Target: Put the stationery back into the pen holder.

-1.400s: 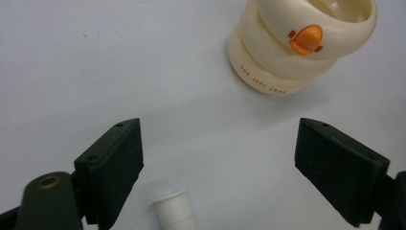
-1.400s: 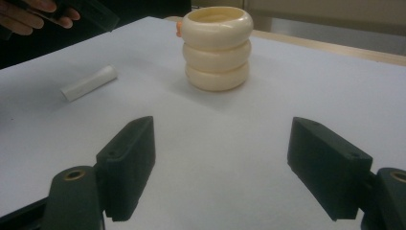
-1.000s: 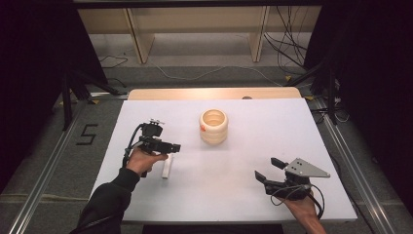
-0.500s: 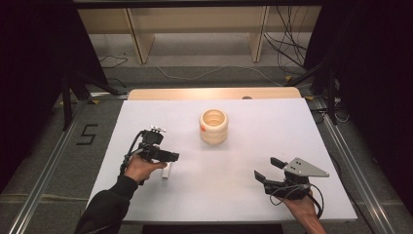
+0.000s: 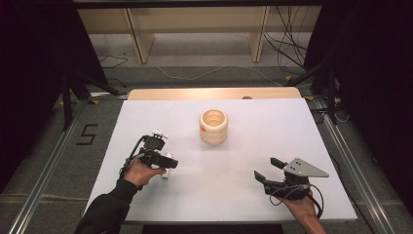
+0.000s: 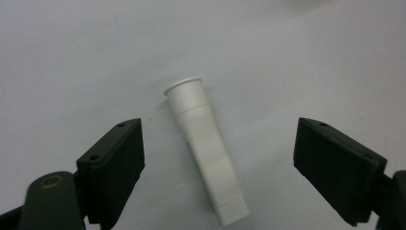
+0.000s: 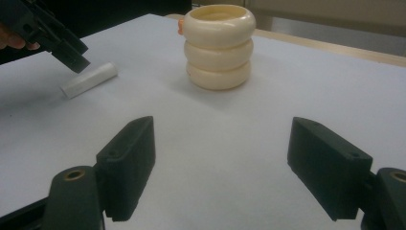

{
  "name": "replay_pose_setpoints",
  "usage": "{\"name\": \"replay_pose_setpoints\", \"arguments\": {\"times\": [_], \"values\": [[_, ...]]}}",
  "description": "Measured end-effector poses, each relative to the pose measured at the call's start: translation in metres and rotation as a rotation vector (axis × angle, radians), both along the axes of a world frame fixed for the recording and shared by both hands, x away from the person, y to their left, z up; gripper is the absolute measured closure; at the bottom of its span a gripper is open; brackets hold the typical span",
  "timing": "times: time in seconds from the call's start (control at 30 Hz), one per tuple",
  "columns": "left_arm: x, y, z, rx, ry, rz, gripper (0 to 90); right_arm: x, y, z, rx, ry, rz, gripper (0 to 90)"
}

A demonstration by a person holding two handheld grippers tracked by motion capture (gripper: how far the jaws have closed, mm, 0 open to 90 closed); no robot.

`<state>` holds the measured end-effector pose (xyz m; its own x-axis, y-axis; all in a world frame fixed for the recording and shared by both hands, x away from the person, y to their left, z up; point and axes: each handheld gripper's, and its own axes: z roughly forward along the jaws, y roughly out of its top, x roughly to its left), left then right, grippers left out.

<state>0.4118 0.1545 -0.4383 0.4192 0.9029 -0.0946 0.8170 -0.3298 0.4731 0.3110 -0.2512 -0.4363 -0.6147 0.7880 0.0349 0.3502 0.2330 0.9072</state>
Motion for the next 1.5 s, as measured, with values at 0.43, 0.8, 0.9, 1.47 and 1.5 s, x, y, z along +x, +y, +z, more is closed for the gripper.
{"name": "replay_pose_setpoints", "arguments": {"times": [0.43,0.8,0.9,1.47,1.5], "values": [[0.001,-0.001,-0.003,0.081,0.036,-0.021,21.9,0.0,0.001,0.0,-0.007,-0.009,0.006,25.4],[0.004,-0.005,-0.012,0.082,0.094,-0.029,29.8,0.001,0.002,-0.001,-0.011,-0.005,0.011,25.4],[0.005,-0.005,-0.013,0.069,0.1,-0.031,33.5,0.001,0.003,-0.001,-0.015,-0.003,0.013,25.4],[0.011,-0.004,-0.021,0.066,0.138,-0.044,51.6,0.003,0.004,-0.003,-0.025,0.0,0.015,25.5],[0.011,-0.004,-0.022,0.065,0.139,-0.043,52.4,0.003,0.005,-0.003,-0.026,0.0,0.017,25.5]]}}
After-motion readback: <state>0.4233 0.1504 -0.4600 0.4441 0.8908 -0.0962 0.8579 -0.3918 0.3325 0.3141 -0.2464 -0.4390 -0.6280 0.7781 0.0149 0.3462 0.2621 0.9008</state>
